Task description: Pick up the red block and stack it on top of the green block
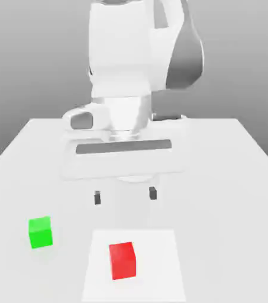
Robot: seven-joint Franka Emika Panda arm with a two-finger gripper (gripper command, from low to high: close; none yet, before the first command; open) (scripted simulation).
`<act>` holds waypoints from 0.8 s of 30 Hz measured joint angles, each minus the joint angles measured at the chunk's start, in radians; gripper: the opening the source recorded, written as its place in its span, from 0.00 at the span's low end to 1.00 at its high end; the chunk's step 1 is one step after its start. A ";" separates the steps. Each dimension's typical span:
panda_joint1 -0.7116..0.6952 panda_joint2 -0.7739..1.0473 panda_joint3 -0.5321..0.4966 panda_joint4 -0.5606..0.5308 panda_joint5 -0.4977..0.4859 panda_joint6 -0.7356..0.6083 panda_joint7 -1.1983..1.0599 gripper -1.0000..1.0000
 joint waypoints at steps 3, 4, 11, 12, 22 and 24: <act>-0.007 0.108 -0.002 -0.043 -0.013 0.055 -0.023 0.50; -0.007 0.144 -0.002 -0.048 -0.012 0.079 -0.029 0.50; -0.040 0.348 0.041 -0.026 0.033 0.246 -0.068 0.00; -0.040 0.348 0.041 -0.026 0.033 0.246 -0.068 0.00; -0.030 0.206 0.021 -0.048 -0.011 0.125 -0.036 0.00; -0.052 0.144 0.001 -0.061 -0.034 0.079 -0.075 0.00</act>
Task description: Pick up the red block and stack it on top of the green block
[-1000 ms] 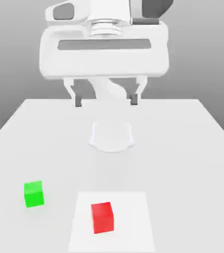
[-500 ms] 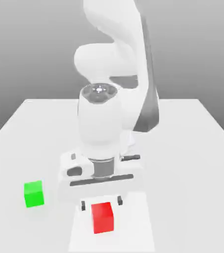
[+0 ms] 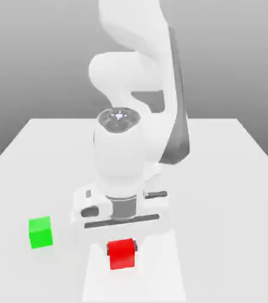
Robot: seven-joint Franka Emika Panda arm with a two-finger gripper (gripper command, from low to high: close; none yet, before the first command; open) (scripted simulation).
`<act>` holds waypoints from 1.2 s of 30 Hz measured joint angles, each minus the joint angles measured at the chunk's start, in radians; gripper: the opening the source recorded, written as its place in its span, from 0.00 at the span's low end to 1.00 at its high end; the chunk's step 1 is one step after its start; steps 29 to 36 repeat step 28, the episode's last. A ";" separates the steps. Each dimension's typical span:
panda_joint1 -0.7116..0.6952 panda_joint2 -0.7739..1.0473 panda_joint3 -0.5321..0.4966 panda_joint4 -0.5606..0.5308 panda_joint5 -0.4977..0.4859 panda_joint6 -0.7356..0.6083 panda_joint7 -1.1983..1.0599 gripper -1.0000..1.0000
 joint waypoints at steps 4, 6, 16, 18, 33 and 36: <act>-0.108 -0.064 -0.047 -0.024 -0.043 -0.035 -0.167 0.00; -0.164 -0.091 -0.061 -0.036 -0.059 -0.047 -0.262 0.00; -0.313 -0.182 -0.208 -0.093 -0.069 -0.087 -0.761 0.00; -0.312 -0.151 -0.210 -0.091 -0.041 -0.057 -0.801 0.00; -0.320 0.032 -0.171 -0.085 0.120 0.109 -0.922 1.00; -0.320 0.032 -0.171 -0.085 0.120 0.109 -0.922 1.00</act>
